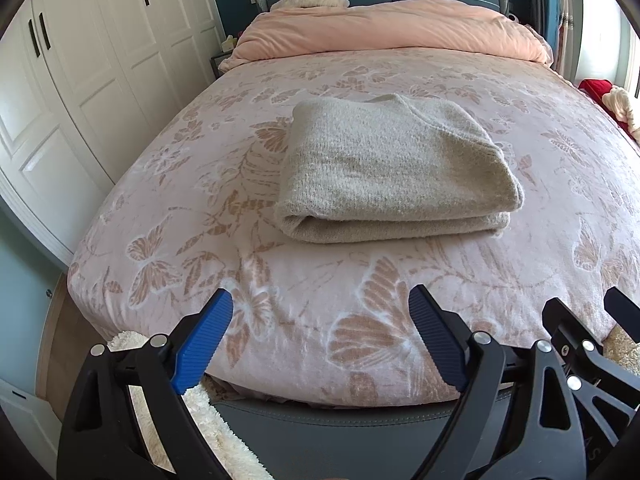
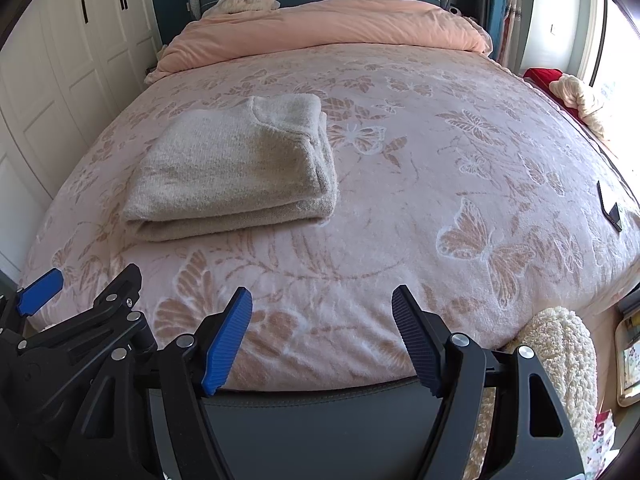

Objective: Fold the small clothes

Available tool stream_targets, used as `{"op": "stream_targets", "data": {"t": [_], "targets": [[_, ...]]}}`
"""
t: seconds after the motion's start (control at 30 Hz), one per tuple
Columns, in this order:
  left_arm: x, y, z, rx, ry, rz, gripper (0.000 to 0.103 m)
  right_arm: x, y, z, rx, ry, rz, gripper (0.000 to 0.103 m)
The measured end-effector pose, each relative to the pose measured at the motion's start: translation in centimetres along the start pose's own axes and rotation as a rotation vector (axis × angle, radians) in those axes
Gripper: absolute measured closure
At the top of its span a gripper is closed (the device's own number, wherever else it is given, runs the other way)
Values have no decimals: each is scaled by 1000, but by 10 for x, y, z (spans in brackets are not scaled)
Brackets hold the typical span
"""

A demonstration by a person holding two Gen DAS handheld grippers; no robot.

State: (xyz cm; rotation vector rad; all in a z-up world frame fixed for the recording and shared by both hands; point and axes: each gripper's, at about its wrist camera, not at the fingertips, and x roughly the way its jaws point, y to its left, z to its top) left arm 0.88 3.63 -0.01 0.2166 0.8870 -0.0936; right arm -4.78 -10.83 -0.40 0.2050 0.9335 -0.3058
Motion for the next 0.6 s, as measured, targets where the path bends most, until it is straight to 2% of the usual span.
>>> {"op": "stream_targets", "data": {"t": [0.37,0.5,0.6], "targets": [[1,1,-3,-13,0,-1,19,2,3,-2,-15,6,-3,36],[0,-2,-4,-14,-3,-5,26,3,3,-2,-14,4,-5,36],[0,-2,-4,-12,2,-8,26,3,3,-2,-17,3,-5,36]]}}
